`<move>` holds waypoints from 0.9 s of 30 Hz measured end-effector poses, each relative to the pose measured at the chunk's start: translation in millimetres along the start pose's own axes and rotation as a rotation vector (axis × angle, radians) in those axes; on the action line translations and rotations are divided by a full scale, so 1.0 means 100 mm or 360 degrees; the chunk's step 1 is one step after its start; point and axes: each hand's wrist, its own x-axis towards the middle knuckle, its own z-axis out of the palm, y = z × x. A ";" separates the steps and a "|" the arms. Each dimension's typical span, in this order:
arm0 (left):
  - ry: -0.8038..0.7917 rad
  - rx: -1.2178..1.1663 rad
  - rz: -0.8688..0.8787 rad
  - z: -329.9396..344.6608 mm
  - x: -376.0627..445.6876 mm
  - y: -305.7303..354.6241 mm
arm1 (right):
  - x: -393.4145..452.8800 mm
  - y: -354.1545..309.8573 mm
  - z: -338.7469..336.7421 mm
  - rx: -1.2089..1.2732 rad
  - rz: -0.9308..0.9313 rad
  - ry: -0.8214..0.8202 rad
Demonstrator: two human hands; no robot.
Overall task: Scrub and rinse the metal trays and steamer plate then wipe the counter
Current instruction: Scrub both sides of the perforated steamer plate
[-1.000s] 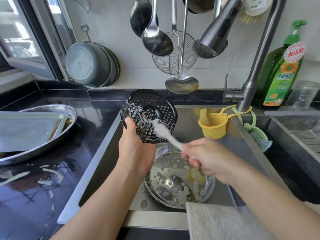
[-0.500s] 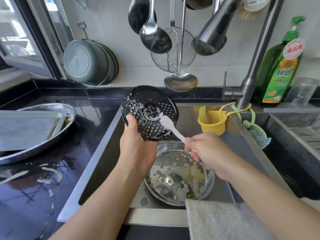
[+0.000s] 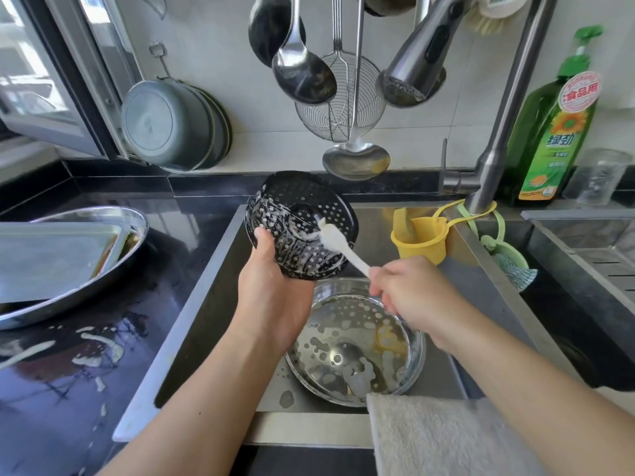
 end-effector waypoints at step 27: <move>-0.0310 0.0187 -0.0236 0.06 -0.10 0.03 | -0.02 0.00 -0.04 -0.0316 -0.0211 -0.0129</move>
